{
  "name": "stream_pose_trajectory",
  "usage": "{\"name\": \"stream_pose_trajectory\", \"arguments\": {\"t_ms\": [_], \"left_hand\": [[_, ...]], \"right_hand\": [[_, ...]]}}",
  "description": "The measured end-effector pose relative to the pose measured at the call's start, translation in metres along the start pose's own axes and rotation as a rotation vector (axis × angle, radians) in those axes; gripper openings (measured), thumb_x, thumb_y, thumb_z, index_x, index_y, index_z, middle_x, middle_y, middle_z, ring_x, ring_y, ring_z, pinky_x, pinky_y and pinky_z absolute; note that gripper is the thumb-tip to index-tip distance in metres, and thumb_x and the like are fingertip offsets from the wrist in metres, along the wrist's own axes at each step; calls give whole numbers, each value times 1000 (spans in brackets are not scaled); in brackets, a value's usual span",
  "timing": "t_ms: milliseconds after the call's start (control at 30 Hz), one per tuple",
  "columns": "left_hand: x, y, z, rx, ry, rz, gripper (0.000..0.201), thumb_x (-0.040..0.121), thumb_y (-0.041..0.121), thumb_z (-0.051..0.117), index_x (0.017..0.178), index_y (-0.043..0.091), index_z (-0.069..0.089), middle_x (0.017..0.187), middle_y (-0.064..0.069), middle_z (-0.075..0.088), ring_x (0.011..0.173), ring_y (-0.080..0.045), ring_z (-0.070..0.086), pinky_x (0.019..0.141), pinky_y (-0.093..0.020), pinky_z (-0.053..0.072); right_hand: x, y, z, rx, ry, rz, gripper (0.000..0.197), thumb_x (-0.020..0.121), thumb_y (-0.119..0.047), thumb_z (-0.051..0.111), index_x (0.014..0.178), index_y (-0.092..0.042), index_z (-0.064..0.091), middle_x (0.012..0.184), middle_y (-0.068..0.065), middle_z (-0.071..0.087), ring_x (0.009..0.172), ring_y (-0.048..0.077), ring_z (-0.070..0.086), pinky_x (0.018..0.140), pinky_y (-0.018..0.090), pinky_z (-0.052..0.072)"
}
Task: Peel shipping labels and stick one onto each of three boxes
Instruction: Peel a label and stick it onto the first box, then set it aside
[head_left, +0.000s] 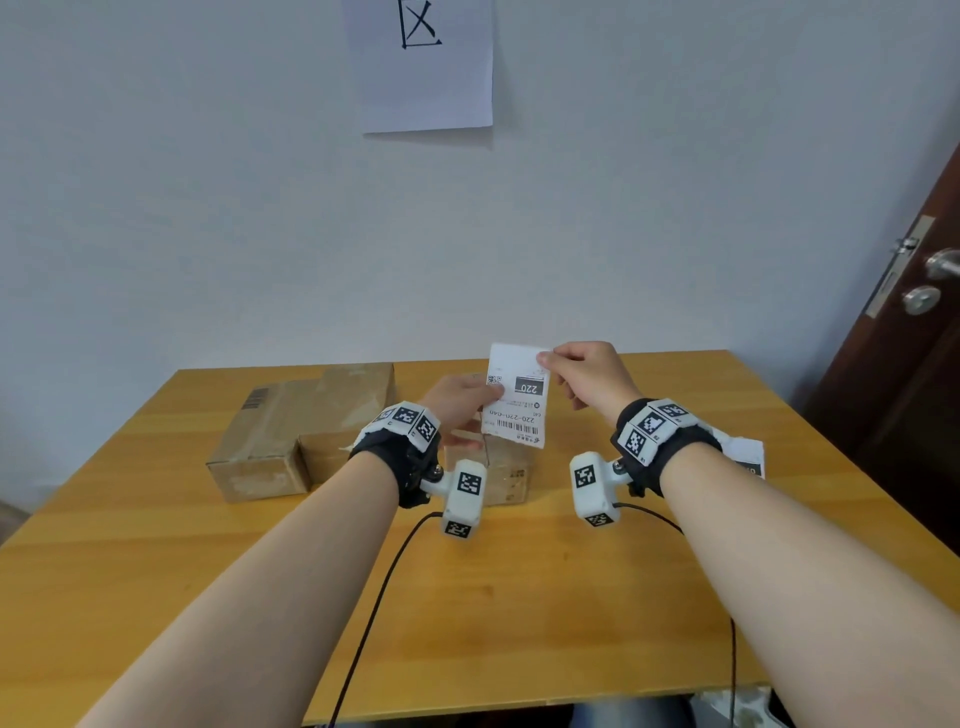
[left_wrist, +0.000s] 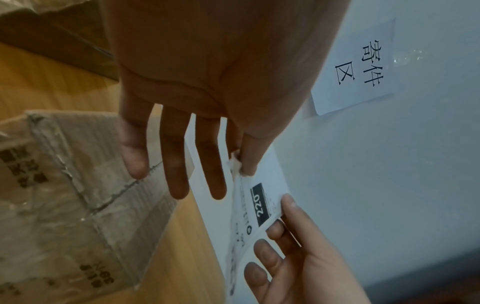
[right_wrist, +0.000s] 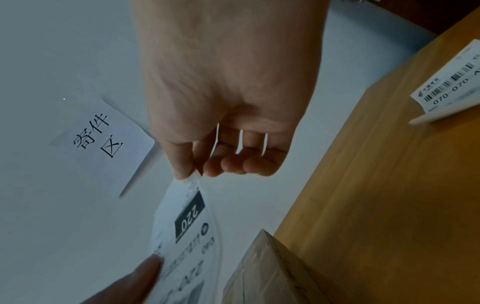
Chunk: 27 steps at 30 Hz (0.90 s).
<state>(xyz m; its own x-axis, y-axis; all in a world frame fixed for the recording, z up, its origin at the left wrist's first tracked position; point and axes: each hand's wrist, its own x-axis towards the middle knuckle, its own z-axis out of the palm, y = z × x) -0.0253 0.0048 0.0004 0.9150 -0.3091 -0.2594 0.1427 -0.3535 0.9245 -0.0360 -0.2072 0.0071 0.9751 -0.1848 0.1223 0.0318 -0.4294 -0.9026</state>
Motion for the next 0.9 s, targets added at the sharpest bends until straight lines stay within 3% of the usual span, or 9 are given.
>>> {"name": "stream_pose_trajectory", "arguments": {"t_ms": [200,267,367,433,467,567,633,767,900], "left_hand": [[1,-5,-3,53,-5,11,18,99,22,66,116,20,71,99,0,81,100,-21,77,91,-48,62],[2,-5,-4,49,42,13,26,97,19,69,122,24,69,101,1,80,101,-18,75,90,-44,62],[6,-5,-4,142,289,64,39,90,15,76,125,22,61,103,7,69,97,-15,67,85,-35,57],[5,0,-3,218,462,156,33,89,13,75,118,23,62,95,10,59,87,-12,61,76,-28,50],[5,3,-2,223,484,207,27,89,13,73,113,23,66,92,10,59,84,-12,62,73,-26,50],[1,18,4,230,392,292,14,92,16,71,102,24,75,87,13,67,78,-5,65,63,-18,47],[-1,23,8,288,312,304,15,95,19,67,102,27,78,89,13,71,75,-2,65,59,-16,45],[-1,22,14,194,245,289,17,97,20,64,105,29,77,99,7,78,85,-12,73,69,-23,54],[-5,21,17,15,214,277,18,98,22,64,111,19,77,105,2,78,93,-18,76,78,-35,62]], "right_hand": [[-4,0,-3,72,5,50,19,100,-26,67,97,-10,77,76,1,67,59,14,57,49,26,52],[-5,0,-5,96,11,63,17,100,-24,68,98,-10,76,76,2,70,57,14,59,51,28,54],[-6,1,-6,114,38,76,14,99,-22,68,99,-10,75,79,4,73,56,14,60,52,29,55],[-6,1,-6,118,41,76,13,98,-22,69,99,-10,75,81,5,74,55,14,60,51,29,55],[-6,1,-5,114,33,72,13,98,-22,69,99,-11,76,81,5,75,54,14,60,50,28,54],[-7,-1,-2,64,13,52,15,96,-26,70,94,-13,78,80,3,77,50,13,58,49,27,48],[-6,-3,1,57,7,47,18,95,-29,72,91,-13,79,78,2,76,48,13,55,48,26,44],[-8,-7,2,103,-73,35,20,95,-33,73,94,-14,80,86,0,78,57,13,62,50,28,50],[-12,-11,3,126,-158,-24,16,96,-28,75,97,-13,81,91,1,80,67,17,71,54,30,56]]}}
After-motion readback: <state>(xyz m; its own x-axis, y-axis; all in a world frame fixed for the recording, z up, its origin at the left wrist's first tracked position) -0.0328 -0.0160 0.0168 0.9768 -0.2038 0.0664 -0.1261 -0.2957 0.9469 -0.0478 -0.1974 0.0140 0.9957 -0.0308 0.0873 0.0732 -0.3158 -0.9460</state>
